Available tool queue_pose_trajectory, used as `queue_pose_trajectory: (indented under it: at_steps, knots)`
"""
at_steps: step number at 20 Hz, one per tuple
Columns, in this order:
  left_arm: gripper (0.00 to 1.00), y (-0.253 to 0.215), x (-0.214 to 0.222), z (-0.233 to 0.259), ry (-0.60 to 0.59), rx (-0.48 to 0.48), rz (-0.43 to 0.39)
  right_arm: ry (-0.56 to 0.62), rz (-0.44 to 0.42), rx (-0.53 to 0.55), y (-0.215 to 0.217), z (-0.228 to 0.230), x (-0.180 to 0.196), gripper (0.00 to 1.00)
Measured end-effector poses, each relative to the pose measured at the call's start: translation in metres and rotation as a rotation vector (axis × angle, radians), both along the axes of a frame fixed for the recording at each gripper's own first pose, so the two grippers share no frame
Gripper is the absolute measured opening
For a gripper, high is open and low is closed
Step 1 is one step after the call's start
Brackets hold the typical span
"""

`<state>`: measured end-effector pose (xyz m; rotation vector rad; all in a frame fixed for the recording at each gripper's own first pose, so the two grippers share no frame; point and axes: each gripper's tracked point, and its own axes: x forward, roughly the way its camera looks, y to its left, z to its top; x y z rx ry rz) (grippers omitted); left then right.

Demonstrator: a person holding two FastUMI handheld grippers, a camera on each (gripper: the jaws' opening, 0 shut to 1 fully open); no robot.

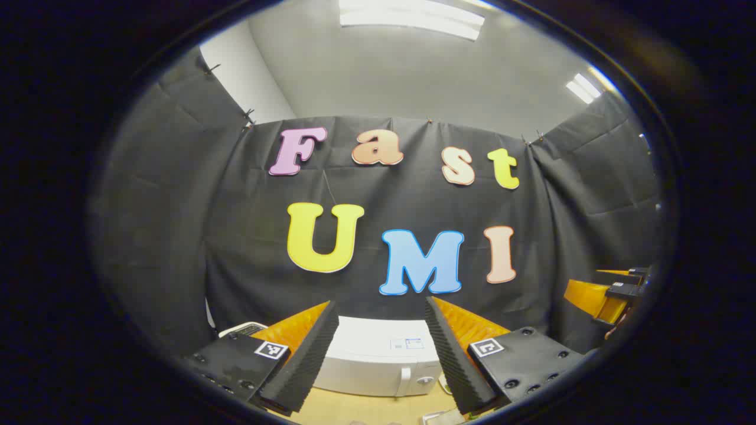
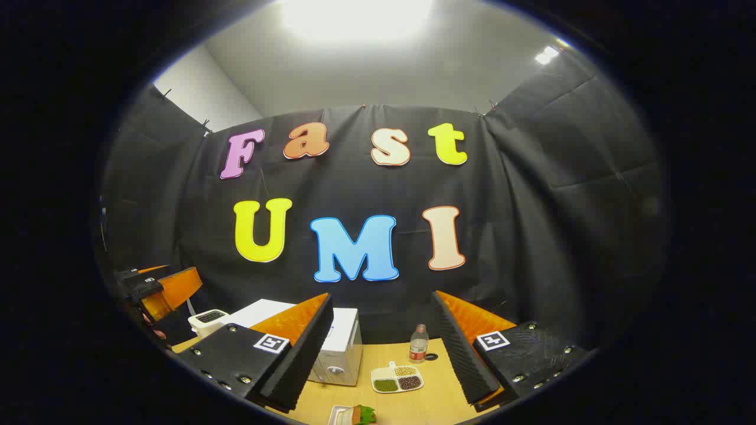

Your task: Open the microwave oven with the left hand, put the food in, and close the microwave oven.

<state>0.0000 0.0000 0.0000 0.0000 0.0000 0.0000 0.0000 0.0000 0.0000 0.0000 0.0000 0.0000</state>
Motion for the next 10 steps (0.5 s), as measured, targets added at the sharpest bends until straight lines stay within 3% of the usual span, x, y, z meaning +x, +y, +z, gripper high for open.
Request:
queue_pose_trajectory:
  at_steps: [10]
  knots:
    - [0.95,-0.012,-0.001,-0.010,0.014,0.032,0.010,0.035,0.014,0.015,-0.010,-0.016,0.007,0.99]
